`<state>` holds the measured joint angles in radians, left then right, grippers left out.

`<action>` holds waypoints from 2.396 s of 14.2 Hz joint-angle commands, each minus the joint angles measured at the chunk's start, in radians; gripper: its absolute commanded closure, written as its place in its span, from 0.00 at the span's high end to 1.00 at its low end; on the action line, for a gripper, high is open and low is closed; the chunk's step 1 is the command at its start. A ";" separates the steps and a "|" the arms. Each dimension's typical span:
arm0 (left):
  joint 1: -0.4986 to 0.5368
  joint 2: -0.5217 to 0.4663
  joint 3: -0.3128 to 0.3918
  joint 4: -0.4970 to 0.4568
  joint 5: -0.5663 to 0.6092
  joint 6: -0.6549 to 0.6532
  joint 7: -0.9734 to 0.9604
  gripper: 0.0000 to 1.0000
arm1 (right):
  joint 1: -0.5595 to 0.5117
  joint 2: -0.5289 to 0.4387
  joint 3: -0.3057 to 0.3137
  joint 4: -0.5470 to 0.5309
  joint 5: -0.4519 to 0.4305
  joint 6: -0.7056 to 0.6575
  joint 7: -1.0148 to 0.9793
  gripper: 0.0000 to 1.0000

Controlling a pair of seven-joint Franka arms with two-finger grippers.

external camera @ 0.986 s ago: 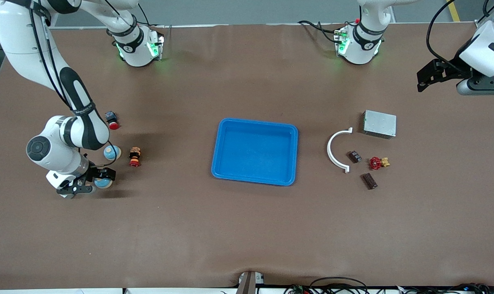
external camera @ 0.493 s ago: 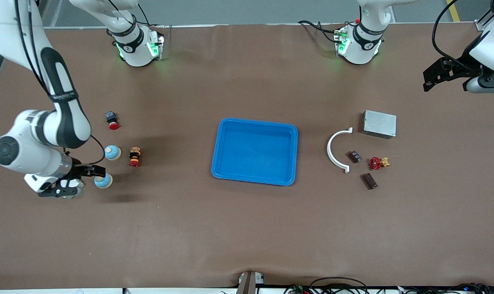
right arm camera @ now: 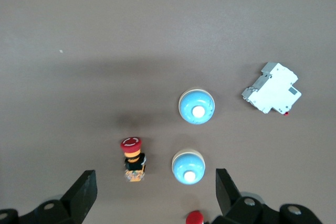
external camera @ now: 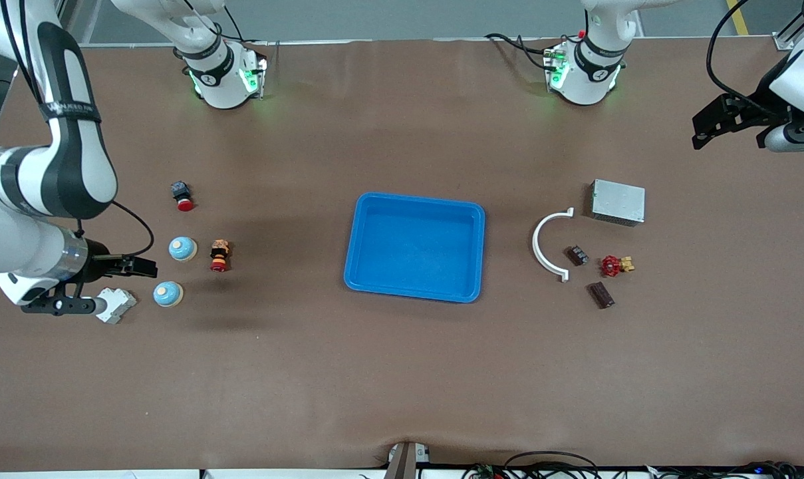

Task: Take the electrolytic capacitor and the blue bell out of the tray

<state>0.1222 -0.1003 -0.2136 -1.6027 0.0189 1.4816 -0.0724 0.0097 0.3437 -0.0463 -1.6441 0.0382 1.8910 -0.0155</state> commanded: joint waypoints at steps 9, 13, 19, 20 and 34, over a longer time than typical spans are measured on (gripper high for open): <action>-0.001 -0.007 -0.016 0.026 -0.004 -0.011 0.006 1.00 | -0.008 -0.147 -0.006 -0.010 -0.004 -0.101 0.019 1.00; -0.001 -0.007 -0.016 0.026 -0.004 -0.010 0.017 1.00 | -0.013 -0.173 -0.007 -0.002 -0.004 -0.108 0.017 1.00; -0.003 -0.007 -0.016 0.040 -0.008 -0.009 0.017 1.00 | -0.039 -0.276 0.009 0.001 -0.004 -0.174 0.017 1.00; -0.003 -0.007 -0.016 0.040 -0.008 -0.009 0.017 1.00 | -0.040 -0.288 0.025 0.001 -0.007 -0.178 0.017 1.00; 0.034 -0.002 -0.006 0.038 -0.020 -0.010 0.020 1.00 | -0.040 -0.299 0.029 0.210 -0.031 -0.415 0.020 1.00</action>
<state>0.1511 -0.1015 -0.2177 -1.5693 0.0124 1.4816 -0.0693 -0.0154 0.0486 -0.0326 -1.4556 0.0187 1.5084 -0.0084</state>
